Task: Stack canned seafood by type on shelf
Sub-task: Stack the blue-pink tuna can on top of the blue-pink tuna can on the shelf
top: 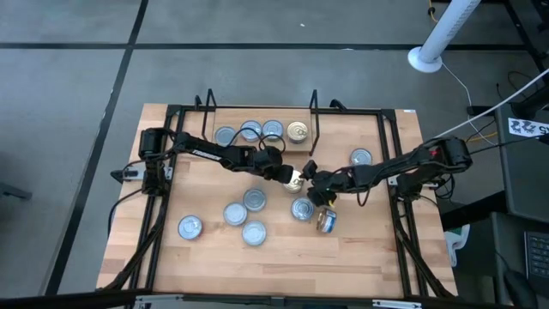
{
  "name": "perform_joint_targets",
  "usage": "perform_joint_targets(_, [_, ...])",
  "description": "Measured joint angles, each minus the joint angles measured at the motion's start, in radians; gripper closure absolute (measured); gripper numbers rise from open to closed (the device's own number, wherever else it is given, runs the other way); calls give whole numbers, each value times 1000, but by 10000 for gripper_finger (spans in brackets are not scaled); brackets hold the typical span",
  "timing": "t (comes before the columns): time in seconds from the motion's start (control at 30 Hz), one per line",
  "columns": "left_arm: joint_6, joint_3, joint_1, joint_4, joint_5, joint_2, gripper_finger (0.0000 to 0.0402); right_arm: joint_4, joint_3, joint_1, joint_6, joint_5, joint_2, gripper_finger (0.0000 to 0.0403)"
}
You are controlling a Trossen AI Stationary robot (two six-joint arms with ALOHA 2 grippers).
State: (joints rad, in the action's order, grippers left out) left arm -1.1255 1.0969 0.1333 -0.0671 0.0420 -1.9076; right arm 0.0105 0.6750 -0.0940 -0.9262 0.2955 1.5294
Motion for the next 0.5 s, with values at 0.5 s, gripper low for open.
perform_joint_targets(0.5, [0,2,-1,-46,0,2,401,19,0,-24,1,-9,9,82])
